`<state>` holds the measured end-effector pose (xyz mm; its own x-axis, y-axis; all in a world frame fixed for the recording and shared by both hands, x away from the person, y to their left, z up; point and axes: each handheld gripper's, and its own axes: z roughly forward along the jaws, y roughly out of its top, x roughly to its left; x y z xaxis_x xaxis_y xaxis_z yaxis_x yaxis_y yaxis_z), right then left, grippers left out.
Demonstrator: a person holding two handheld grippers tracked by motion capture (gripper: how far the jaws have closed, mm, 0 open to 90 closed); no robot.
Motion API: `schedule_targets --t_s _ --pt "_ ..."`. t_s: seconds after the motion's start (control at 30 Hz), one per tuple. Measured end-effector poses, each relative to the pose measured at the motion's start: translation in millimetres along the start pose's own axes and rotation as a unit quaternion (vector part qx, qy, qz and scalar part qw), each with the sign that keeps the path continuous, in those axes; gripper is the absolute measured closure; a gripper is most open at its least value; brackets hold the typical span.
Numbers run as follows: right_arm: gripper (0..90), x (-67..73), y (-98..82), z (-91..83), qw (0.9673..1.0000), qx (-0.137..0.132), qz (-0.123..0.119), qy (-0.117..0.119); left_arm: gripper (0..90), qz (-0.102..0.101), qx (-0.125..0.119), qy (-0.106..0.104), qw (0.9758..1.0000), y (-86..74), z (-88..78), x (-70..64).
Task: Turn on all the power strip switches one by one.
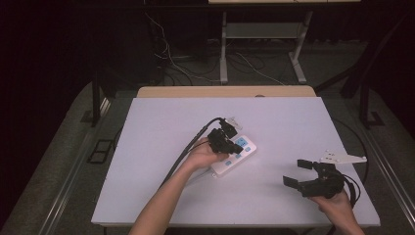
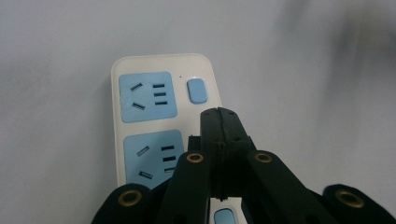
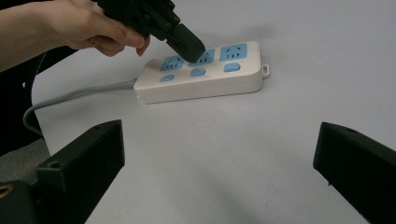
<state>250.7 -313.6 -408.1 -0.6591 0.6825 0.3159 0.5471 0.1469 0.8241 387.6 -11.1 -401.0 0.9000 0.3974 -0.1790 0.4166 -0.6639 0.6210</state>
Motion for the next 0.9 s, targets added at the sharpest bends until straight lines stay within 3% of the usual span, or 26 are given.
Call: schedule_targets --t_s 0.53,0.9 --pt "2.0 -0.2 -0.1 -0.9 1.0 0.0 -0.001 0.0 89.8 0.005 0.011 0.002 0.9999 -2.3 8.5 -2.2" --pt "2.0 -0.1 -0.2 -1.0 1.0 0.0 -0.001 0.0 89.8 -0.005 0.011 -0.003 0.9999 -3.7 8.0 1.5"
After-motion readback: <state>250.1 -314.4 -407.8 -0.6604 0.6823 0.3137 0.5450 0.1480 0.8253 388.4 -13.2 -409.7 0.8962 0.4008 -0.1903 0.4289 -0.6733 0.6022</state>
